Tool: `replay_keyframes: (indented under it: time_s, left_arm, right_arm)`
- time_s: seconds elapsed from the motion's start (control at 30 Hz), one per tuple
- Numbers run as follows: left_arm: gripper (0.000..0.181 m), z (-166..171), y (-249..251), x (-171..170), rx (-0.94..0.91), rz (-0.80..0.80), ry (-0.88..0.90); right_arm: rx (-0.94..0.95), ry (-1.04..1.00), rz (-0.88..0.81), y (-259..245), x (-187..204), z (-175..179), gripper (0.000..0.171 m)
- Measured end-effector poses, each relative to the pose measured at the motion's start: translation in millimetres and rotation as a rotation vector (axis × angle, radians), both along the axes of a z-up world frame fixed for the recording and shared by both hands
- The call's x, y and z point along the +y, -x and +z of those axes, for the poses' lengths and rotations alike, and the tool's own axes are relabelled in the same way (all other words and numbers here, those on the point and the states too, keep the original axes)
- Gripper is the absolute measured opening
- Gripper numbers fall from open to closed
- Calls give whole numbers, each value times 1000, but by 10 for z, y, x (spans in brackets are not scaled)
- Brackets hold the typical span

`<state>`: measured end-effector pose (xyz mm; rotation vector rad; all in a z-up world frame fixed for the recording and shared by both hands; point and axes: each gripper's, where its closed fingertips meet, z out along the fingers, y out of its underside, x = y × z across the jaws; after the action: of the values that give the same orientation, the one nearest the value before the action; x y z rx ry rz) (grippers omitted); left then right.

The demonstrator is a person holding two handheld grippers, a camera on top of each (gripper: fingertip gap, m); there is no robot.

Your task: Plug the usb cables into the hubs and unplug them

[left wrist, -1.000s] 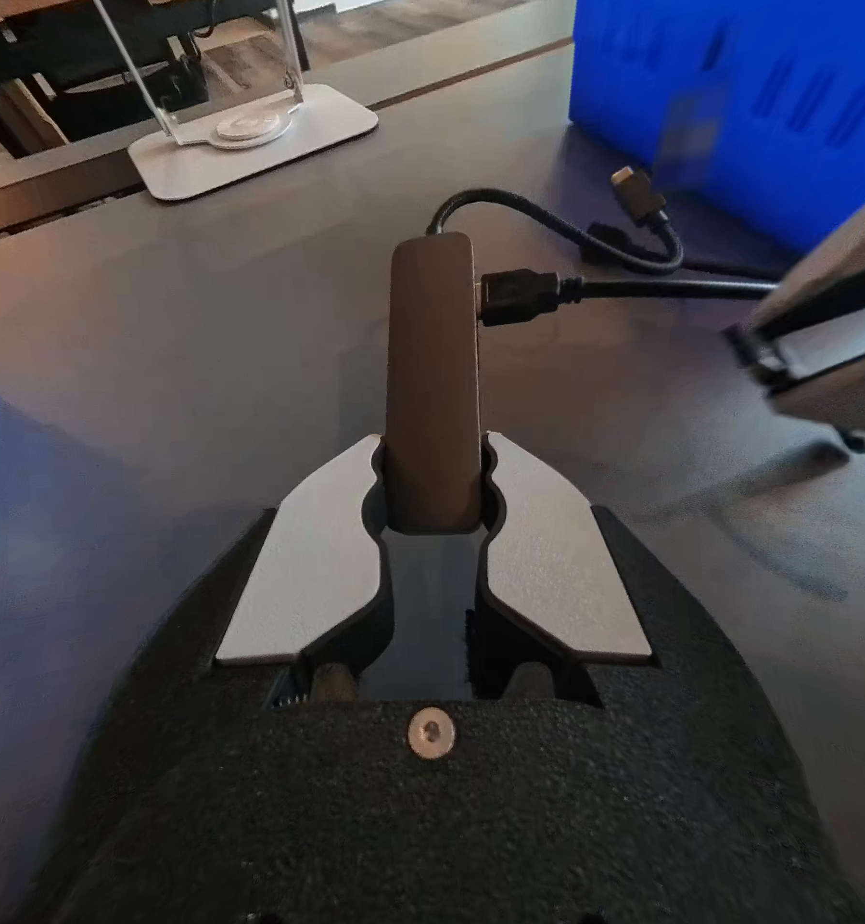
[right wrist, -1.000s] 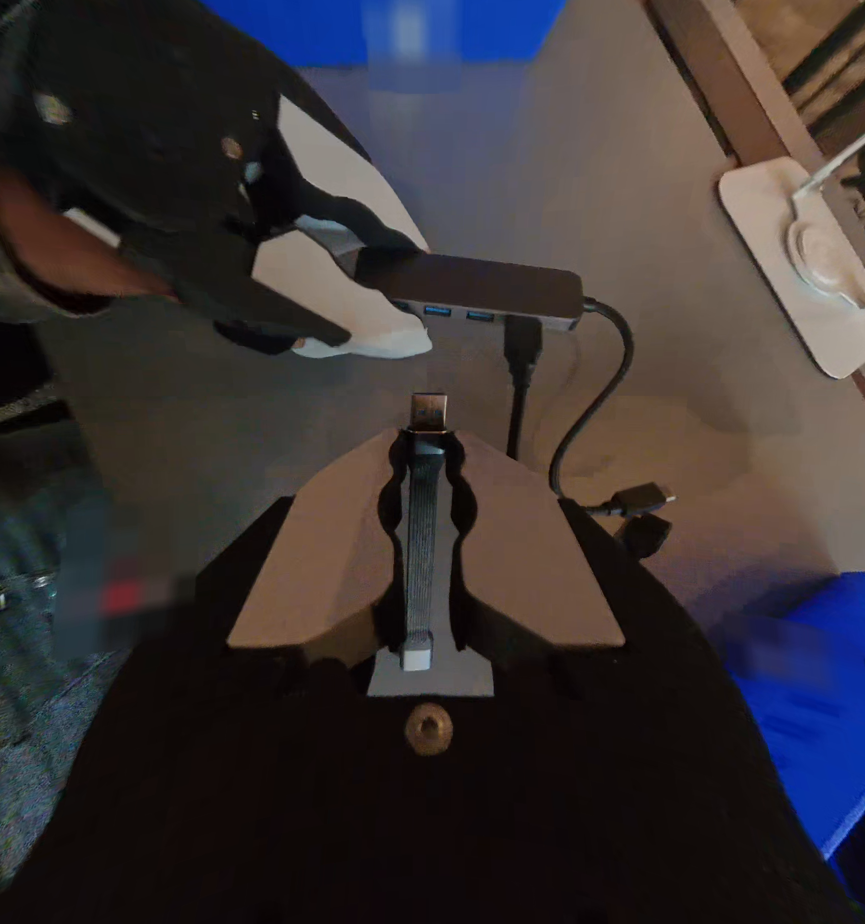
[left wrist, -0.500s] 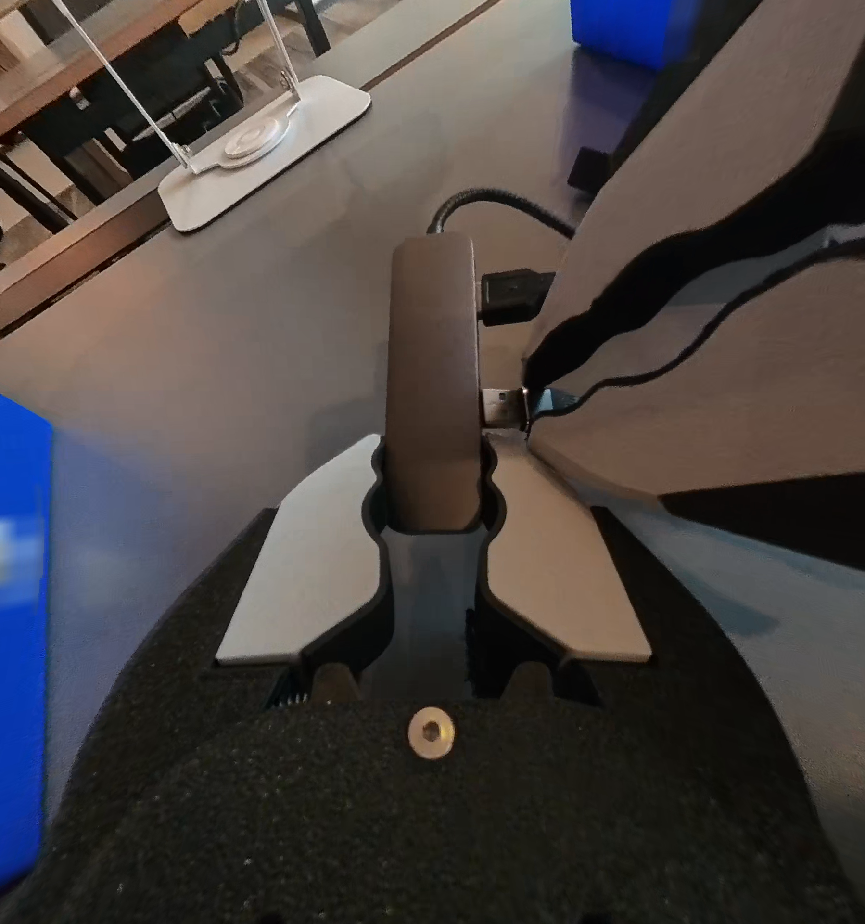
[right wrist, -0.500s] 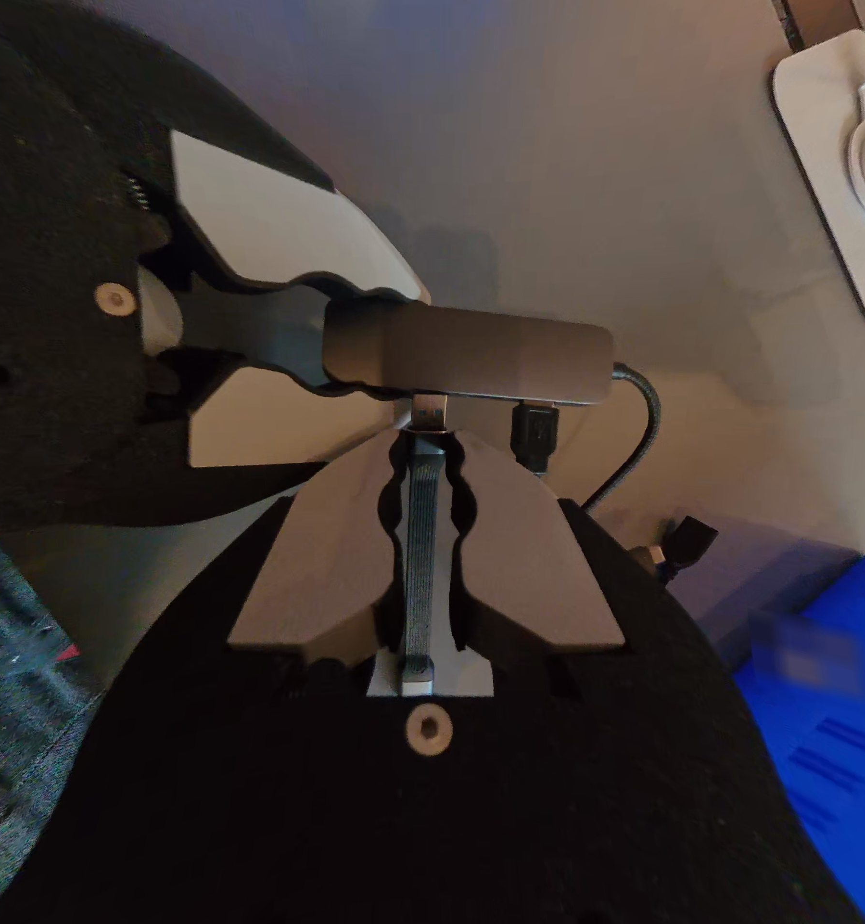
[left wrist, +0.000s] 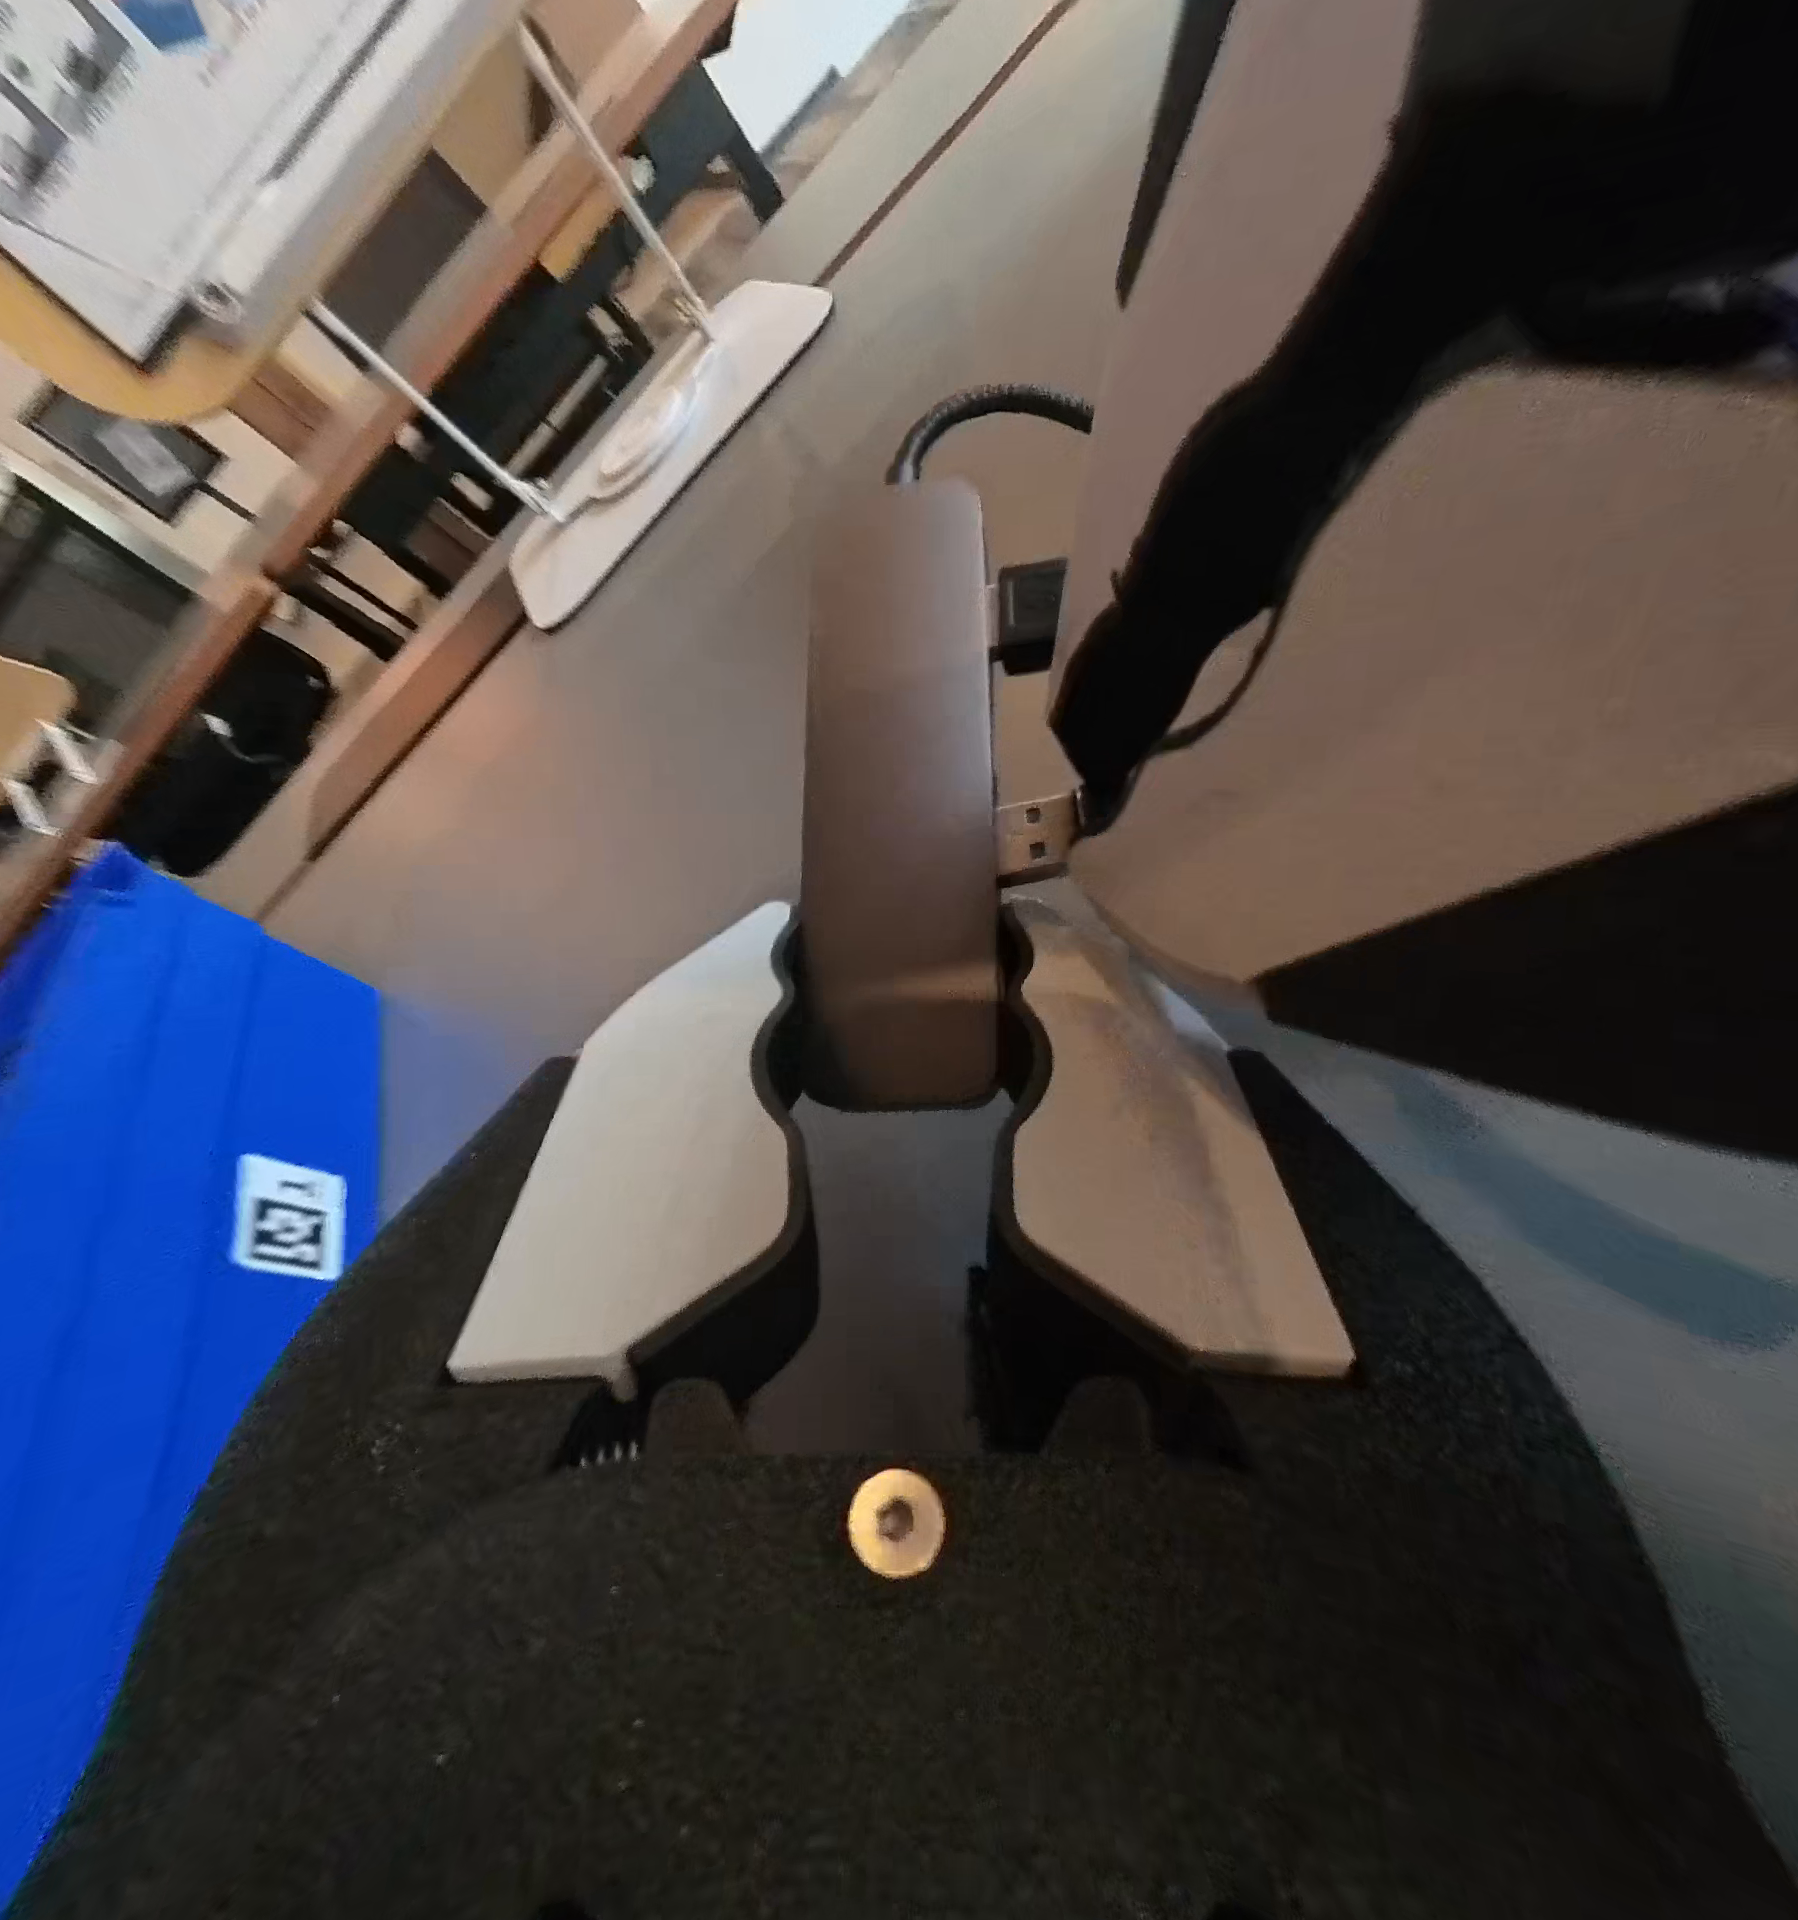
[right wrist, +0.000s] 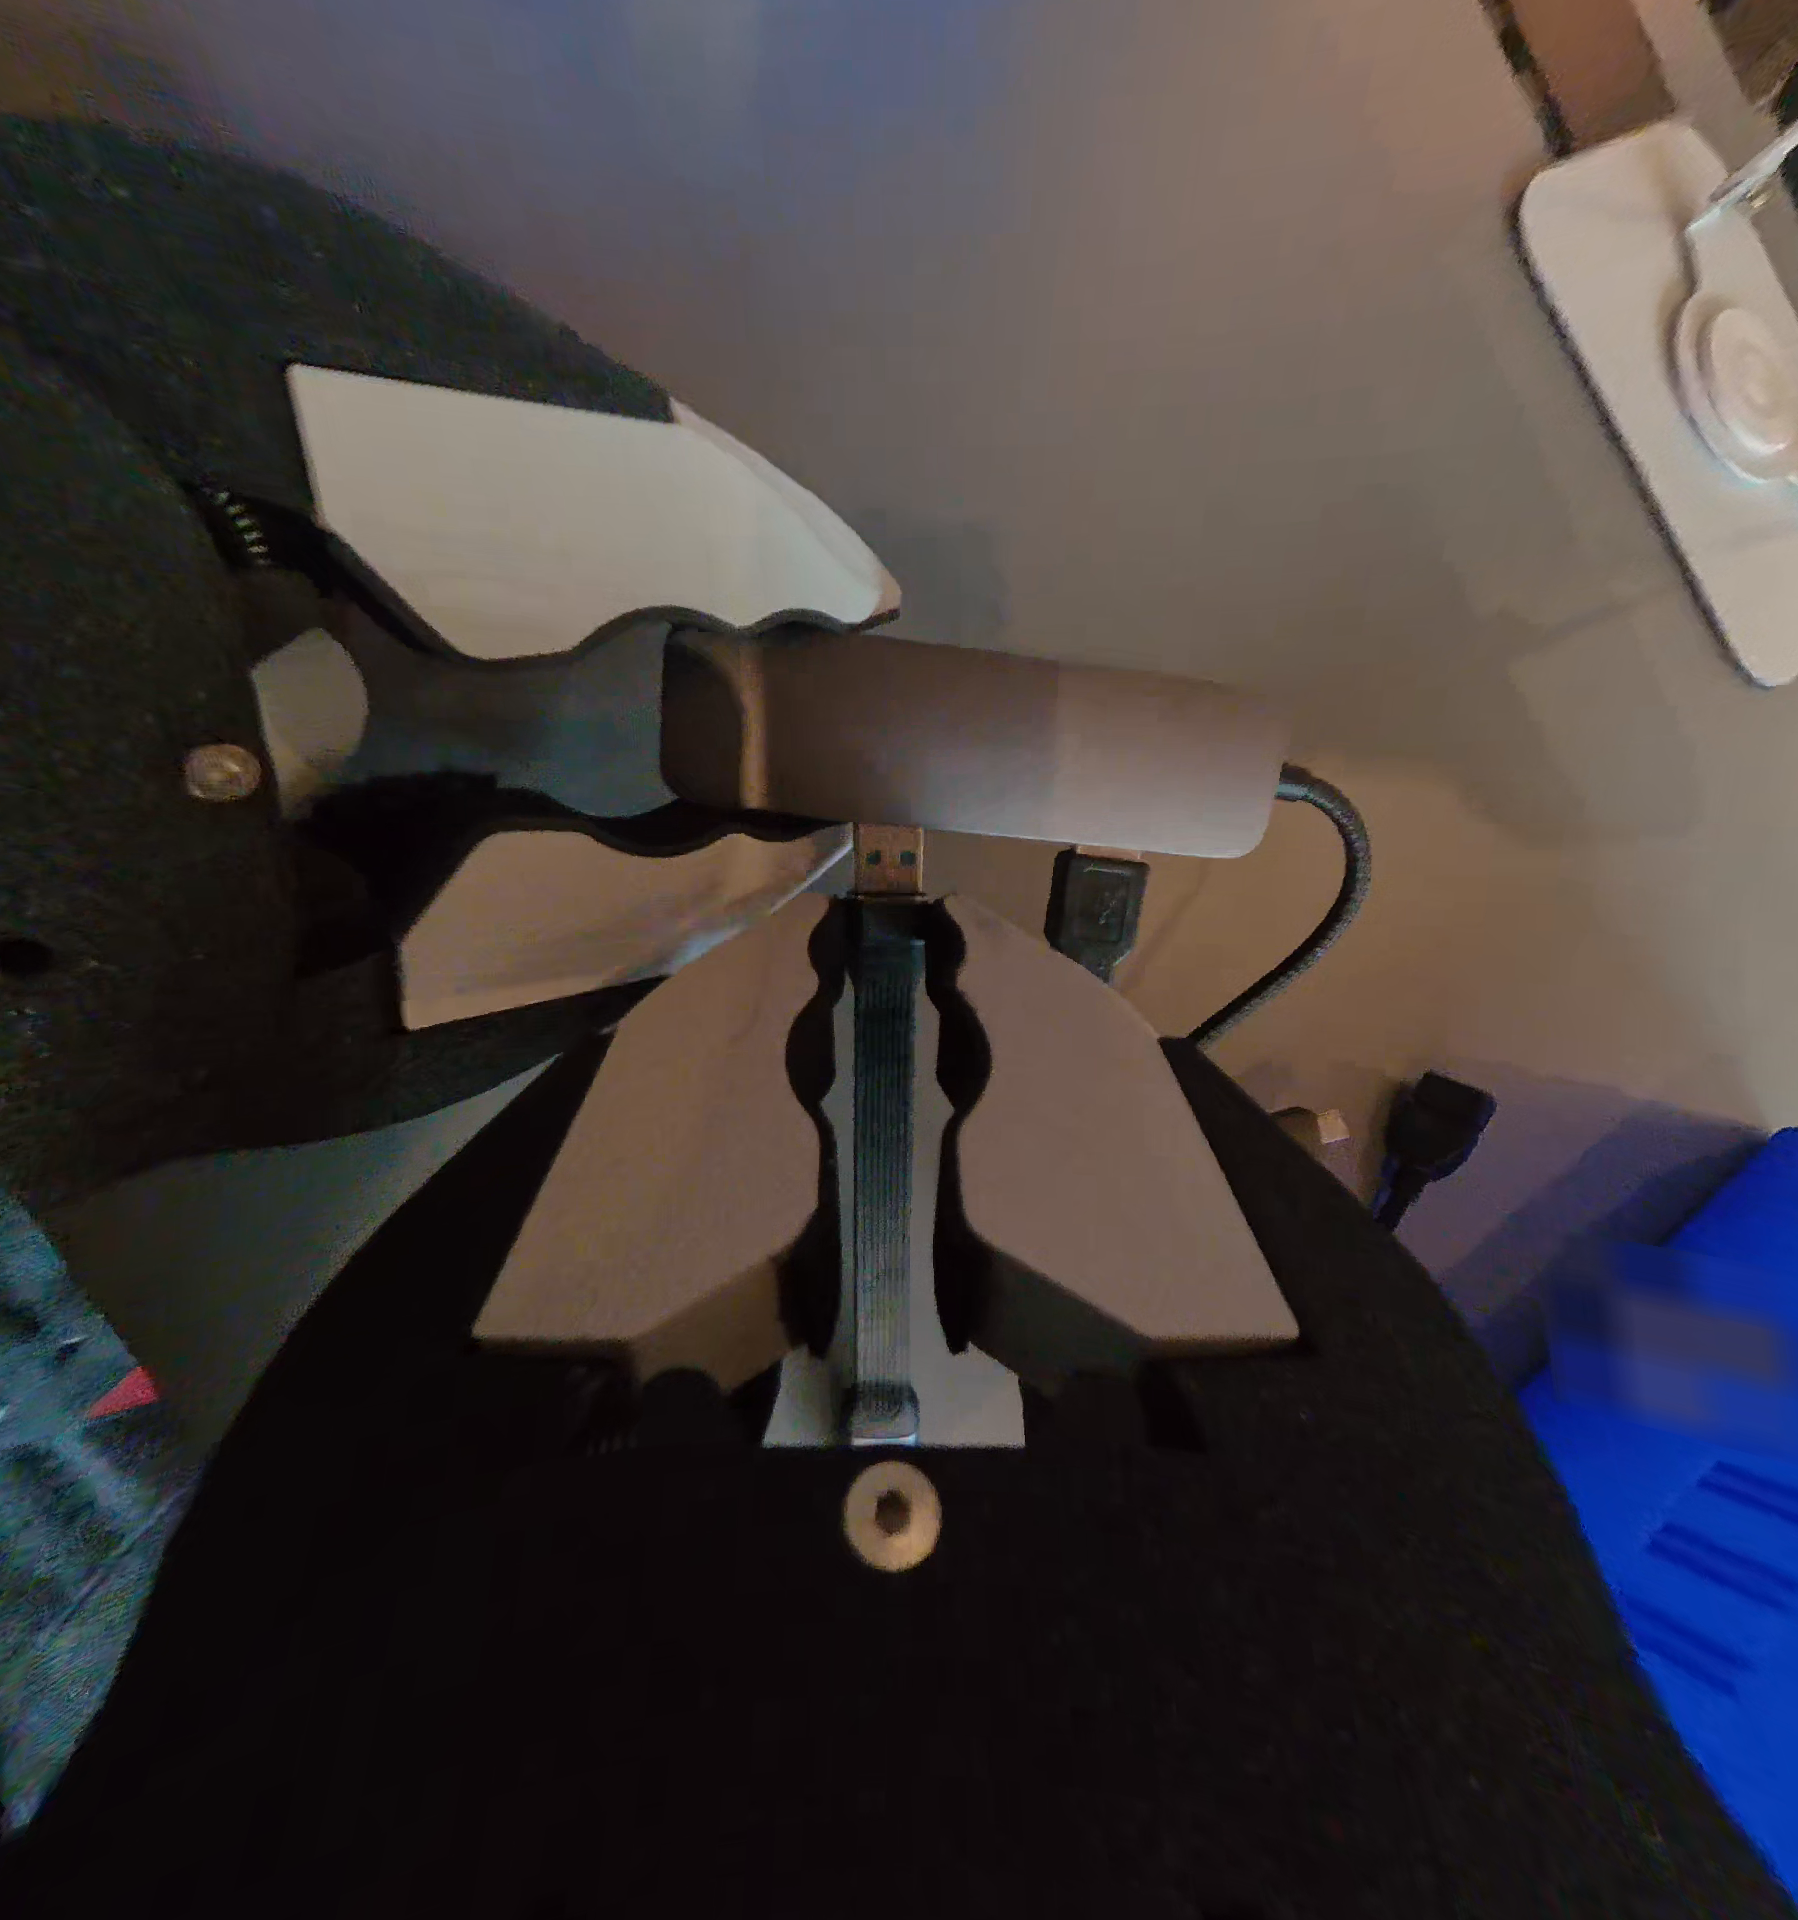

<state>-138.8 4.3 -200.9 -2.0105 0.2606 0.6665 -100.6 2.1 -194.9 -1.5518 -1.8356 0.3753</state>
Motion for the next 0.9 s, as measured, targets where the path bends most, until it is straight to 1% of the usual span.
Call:
replay_keyframes:
  time_s: [0.1, 0.13, 0.27, 0.4, 0.47, 0.57, 0.6, 0.67, 0.73, 0.77, 0.8, 0.83, 0.9]
  left_arm:
    - [34, 101, -15, -10, 144, -5, -52]
    - [34, 140, -39, -11, 166, -15, -76]
    - [34, 206, -116, -1, 153, -76, -132]
    - [35, 205, -169, 15, 150, -131, -134]
    - [34, 237, -176, 2, 236, -142, -132]
    - [35, 221, -132, 7, 428, -78, -58]
    - [35, 218, -136, 5, 420, -74, -72]
    - [35, 210, -155, -19, 337, -89, -101]
    - [34, 210, -130, -13, 329, -71, -101]
    - [34, 193, -120, -1, 287, -64, -107]
    - [34, 187, -114, 5, 230, -59, -120]
    - [34, 192, -98, 2, 196, -51, -130]
    - [34, 229, -42, -23, 185, -29, -156]
  right_arm:
    - [89, -33, 16, -3, -22, 77, 14]
    - [125, -45, 21, -8, -20, 90, 14]
    - [283, -41, 46, -43, -25, 138, 14]
    - [342, -121, 81, -69, -36, 164, 14]
    - [348, -104, 89, -60, -49, 163, 14]
    - [377, -55, 57, -16, -34, 124, 13]
    - [409, -12, 56, -16, -48, 135, 12]
    - [462, 67, 60, -21, -73, 155, 12]
    - [453, 34, 60, -12, -60, 141, 14]
    - [449, 5, 64, -11, -50, 151, 15]
    - [468, -10, 62, -16, -44, 191, 24]
    - [490, -8, 53, -35, -39, 238, 28]
    - [483, 49, 33, -94, -47, 244, 27]
